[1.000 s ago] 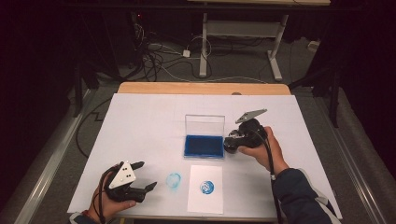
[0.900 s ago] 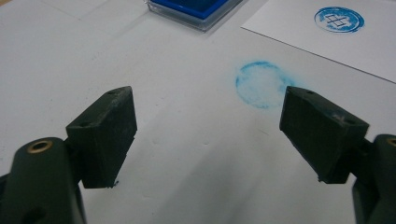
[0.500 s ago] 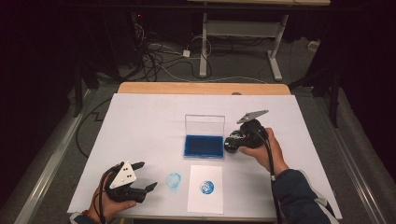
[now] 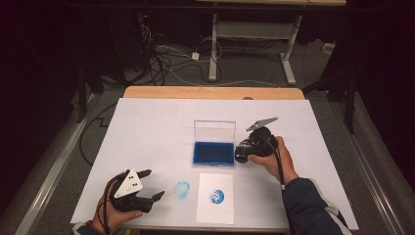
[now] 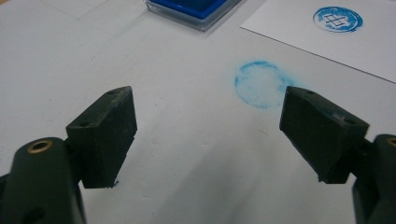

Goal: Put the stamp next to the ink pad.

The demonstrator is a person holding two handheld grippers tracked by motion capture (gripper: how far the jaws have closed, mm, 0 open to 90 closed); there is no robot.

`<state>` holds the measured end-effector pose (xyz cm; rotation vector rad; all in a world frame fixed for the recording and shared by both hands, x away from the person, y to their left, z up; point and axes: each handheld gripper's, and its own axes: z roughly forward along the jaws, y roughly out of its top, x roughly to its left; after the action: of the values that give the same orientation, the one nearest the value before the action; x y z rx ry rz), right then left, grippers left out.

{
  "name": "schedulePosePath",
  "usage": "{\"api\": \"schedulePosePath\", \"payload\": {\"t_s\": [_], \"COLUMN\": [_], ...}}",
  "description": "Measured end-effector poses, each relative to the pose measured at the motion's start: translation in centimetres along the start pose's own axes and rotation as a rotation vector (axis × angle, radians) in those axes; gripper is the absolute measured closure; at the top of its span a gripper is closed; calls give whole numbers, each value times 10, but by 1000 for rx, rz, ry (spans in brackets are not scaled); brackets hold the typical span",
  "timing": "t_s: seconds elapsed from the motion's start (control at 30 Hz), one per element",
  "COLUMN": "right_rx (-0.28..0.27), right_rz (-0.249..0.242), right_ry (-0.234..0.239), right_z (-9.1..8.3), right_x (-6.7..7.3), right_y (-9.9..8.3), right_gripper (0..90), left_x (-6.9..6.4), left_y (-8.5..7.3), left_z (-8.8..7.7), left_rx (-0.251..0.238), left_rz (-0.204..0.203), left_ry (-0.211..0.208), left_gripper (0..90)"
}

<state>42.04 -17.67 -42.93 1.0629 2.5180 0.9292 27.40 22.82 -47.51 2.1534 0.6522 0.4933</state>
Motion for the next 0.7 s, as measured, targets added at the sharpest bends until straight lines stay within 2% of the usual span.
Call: {"api": "schedulePosePath", "payload": {"t_s": [0.23,0.53,0.7], "right_rx": [-16,-52,-78], "right_rz": [8,-10,-18], "right_ry": [5,-9,-13], "right_z": [0,-8,-13], "right_x": [0,2,3], "right_y": [-2,-2,-1], "right_gripper": [566,437,397], "left_x": [-3,-3,-2], "left_y": [2,1,1], "left_z": [2,2,2], "left_rx": [18,15,16], "left_rz": [17,15,12], "left_ry": [-1,-1,0], "left_gripper": [181,181,181]}}
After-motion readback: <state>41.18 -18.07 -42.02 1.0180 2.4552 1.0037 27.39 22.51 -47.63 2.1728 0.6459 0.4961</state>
